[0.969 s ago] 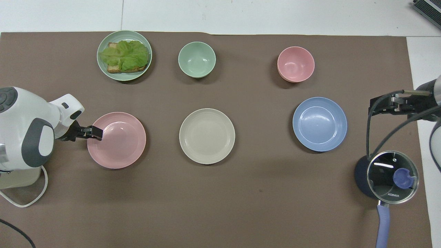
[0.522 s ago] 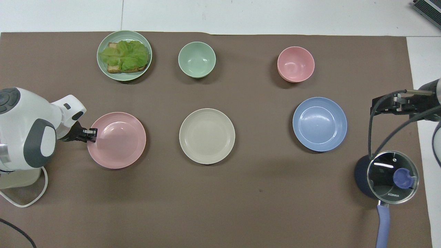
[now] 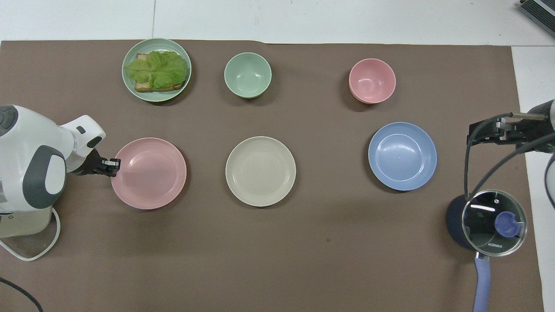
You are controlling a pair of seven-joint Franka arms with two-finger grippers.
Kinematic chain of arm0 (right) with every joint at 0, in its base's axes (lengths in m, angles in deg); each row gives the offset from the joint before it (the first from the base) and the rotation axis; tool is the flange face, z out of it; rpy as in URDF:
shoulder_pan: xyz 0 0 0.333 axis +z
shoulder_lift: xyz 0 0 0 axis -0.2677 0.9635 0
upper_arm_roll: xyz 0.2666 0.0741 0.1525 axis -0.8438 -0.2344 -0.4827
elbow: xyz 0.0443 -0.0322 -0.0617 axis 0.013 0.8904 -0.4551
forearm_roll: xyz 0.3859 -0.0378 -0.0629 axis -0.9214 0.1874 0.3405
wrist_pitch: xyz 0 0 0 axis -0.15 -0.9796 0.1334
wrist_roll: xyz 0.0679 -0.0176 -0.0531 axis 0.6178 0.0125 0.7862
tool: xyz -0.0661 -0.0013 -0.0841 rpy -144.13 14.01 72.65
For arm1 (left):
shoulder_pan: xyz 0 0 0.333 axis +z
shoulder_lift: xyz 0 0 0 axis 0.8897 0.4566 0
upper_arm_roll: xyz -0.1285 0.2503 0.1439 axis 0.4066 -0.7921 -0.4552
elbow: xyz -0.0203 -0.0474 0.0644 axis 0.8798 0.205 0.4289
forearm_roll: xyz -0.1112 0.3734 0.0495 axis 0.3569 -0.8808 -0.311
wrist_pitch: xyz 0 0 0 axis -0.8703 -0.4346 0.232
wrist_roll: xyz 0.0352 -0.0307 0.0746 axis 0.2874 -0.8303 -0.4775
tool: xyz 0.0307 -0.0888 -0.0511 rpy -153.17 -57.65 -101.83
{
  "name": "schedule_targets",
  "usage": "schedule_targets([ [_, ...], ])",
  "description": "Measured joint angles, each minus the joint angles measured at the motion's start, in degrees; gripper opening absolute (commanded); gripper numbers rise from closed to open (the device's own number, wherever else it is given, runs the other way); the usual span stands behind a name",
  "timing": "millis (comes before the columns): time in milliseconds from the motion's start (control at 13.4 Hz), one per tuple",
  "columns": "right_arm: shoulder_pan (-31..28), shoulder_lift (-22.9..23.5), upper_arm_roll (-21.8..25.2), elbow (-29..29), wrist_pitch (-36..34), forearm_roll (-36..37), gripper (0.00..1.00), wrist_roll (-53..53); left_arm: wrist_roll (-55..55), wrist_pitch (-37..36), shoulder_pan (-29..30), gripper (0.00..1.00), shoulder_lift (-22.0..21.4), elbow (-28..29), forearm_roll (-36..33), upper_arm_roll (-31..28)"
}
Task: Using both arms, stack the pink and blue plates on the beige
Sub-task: 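Grip the pink plate rim and slide it onto the beige plate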
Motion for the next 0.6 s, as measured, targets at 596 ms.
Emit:
schedule_targets([
  [596, 0.0, 0.0, 0.0, 0.0, 0.0, 0.0, 1.00, 0.0, -4.3, -7.4, -7.2, 0.00, 0.0, -7.0, 6.8, 2.3],
])
